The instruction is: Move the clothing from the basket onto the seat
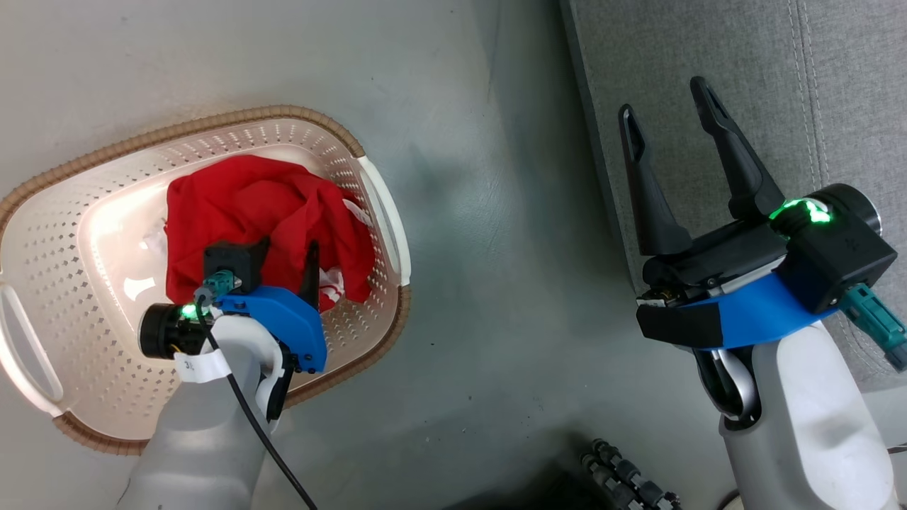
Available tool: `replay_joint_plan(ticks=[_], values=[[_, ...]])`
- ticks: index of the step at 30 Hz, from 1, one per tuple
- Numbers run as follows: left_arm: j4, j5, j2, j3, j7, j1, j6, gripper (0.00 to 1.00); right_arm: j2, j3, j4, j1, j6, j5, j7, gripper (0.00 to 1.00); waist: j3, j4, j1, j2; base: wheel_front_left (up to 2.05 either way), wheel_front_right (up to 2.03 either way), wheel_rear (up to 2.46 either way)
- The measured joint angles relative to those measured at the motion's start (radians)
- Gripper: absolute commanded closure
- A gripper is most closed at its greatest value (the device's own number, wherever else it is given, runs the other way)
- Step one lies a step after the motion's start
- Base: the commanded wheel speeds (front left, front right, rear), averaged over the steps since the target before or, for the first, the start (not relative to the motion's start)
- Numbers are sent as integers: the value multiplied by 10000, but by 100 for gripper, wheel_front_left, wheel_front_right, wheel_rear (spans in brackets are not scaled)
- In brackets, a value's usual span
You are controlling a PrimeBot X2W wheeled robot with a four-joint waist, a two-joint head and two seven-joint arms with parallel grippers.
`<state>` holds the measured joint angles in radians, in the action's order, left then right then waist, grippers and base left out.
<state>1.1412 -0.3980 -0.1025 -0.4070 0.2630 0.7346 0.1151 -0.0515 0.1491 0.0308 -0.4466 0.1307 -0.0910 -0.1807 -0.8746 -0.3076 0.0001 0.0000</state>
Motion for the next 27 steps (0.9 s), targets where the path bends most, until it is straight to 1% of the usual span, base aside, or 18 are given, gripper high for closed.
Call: replay_joint_plan(ticks=[5,6,7,8,20,27], values=[[800,-205,109,81,-127,231,-58,0,0,4,-71,0,0,-2,-13,0,-24,0,0,0,0,0,0],[909,-245,123,81,-242,254,-88,27,0,12,-73,0,0,-6,-17,0,-16,6,0,0,0,0,0],[974,-247,140,67,-276,269,-86,75,0,15,-77,0,0,-12,-21,0,-7,15,0,0,0,0,0],[1026,-251,159,56,-313,291,-84,100,0,21,-82,0,0,-13,-21,0,1,23,-1,0,0,0,0],[1279,-451,249,-176,-320,456,84,100,0,6,-104,-4,0,4,-10,0,123,132,-1,0,0,0,0],[1348,-610,288,-286,-236,465,90,100,0,38,-119,-6,0,8,2,0,195,192,-1,0,0,0,0]])
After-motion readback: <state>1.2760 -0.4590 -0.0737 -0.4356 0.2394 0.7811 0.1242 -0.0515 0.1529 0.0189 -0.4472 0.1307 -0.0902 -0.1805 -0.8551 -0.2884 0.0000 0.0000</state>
